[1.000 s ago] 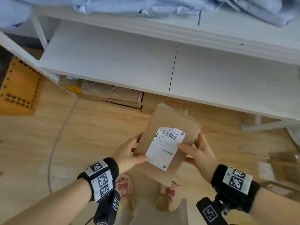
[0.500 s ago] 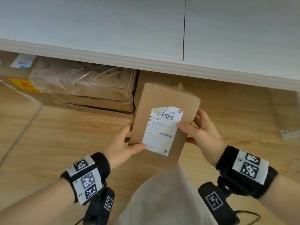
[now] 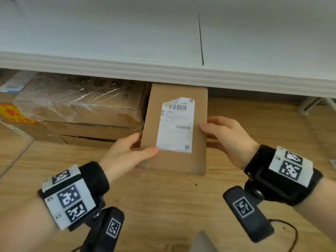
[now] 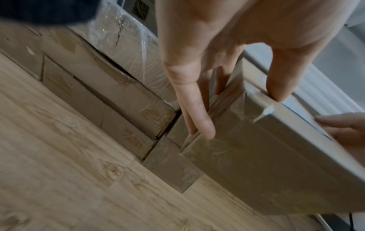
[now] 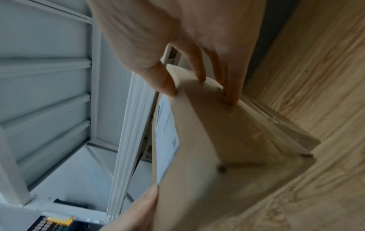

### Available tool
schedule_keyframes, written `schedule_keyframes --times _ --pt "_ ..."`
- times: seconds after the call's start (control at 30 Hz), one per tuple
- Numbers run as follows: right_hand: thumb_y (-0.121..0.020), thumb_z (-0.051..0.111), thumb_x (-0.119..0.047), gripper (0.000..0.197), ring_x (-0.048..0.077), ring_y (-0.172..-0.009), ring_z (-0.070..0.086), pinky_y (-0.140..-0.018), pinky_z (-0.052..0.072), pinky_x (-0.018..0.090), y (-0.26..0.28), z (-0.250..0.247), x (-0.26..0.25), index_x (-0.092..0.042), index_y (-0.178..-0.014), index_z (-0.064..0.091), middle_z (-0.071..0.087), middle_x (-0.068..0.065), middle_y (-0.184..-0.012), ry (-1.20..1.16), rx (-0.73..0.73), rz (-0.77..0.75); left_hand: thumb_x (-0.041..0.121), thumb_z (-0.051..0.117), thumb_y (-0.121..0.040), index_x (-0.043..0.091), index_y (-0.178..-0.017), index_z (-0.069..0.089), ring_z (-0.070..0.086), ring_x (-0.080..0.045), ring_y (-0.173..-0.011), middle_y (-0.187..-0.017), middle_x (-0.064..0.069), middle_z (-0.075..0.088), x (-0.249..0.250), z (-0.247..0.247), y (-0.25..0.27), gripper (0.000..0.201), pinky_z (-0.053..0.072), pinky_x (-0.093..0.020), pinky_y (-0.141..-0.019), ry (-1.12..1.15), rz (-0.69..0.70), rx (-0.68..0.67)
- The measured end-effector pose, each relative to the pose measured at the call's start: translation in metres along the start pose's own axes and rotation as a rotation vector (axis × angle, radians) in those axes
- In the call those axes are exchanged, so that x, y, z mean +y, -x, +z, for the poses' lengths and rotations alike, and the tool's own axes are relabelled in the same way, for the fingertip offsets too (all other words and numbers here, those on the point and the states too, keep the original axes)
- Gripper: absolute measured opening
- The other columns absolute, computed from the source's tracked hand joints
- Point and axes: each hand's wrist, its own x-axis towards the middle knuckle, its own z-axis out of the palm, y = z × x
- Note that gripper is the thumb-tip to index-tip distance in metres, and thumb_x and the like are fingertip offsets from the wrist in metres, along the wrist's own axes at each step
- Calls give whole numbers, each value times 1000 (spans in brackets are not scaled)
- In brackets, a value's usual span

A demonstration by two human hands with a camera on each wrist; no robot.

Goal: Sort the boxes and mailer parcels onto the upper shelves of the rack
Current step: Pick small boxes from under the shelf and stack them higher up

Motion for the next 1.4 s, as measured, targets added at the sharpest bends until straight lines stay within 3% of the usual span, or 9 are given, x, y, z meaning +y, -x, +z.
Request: schedule_keyframes --times 0.17,0.27,0.4,0.53,0.63,0.8,0.9,1.03,1.4 --pt "-92 60 -12 31 25 -113 62 -105 45 40 -12 -2 -8 1 -120 59 66 13 -119 -142 4 -49 38 71 -80 36 -133 47 65 -2 -101 -120 18 64 23 -8 -9 59 56 -26 -82 49 28 73" --pt "-92 60 -20 40 21 -124 55 -110 39 44 -15 -4 -1 -9 -130 57 63 3 -128 -136 -94 -74 33 71 -82 25 -143 40 61 -7 -111 -130 9 59 28 -12 -14 69 51 -31 -94 85 46 128" --pt "-80 70 -37 74 11 -129 49 -107 37 49 -15 -4 10 -34 -146 37 51 -15 -141 -106 -271 -110 27 71 -83 19 -133 52 62 -9 -110 -120 4 65 26 -12 -21 53 48 -33 -100 175 48 165" --pt "-72 79 -24 97 12 -121 58 -103 46 46 -24 1 7 -45 -149 23 41 -11 -148 -141 -295 -168 19 68 -86 29 -112 62 62 -4 -109 -112 12 70 26 -11 -32 28 45 -31 -104 252 70 153" --pt "-80 74 -9 90 14 -118 59 -103 47 44 -38 8 -1 -38 -150 26 40 -9 -148 -79 -176 -210 18 66 -88 38 -94 65 61 2 -104 -100 22 71 32 -11 -47 21 41 -28 -102 229 104 185" --pt "-82 74 -10 64 17 -112 62 -101 49 40 -60 16 1 -12 -139 45 60 0 -126 -84 4 -219 26 65 -86 27 -145 39 46 -9 -122 -134 17 49 37 -10 -65 64 38 -29 -93 125 93 246" --pt "-82 74 -16 57 16 -114 61 -102 48 39 -66 18 5 -14 -134 52 63 1 -123 -87 71 -245 24 66 -84 25 -143 38 48 -10 -118 -131 13 49 35 -7 -71 66 39 -31 -93 126 112 297" --pt "-87 70 -22 53 13 -116 59 -102 48 36 -69 25 12 -18 -136 52 64 -1 -125 -94 125 -299 18 67 -83 32 -111 55 56 -7 -107 -112 10 62 31 -7 -76 33 42 -37 -101 155 151 347" --pt "-86 70 -25 43 1 -106 55 -93 47 21 -75 44 30 -20 -123 49 57 -12 -113 25 272 -398 10 62 -85 27 -125 56 64 -1 -101 -115 10 65 11 -8 -76 44 49 -24 -82 120 243 393"
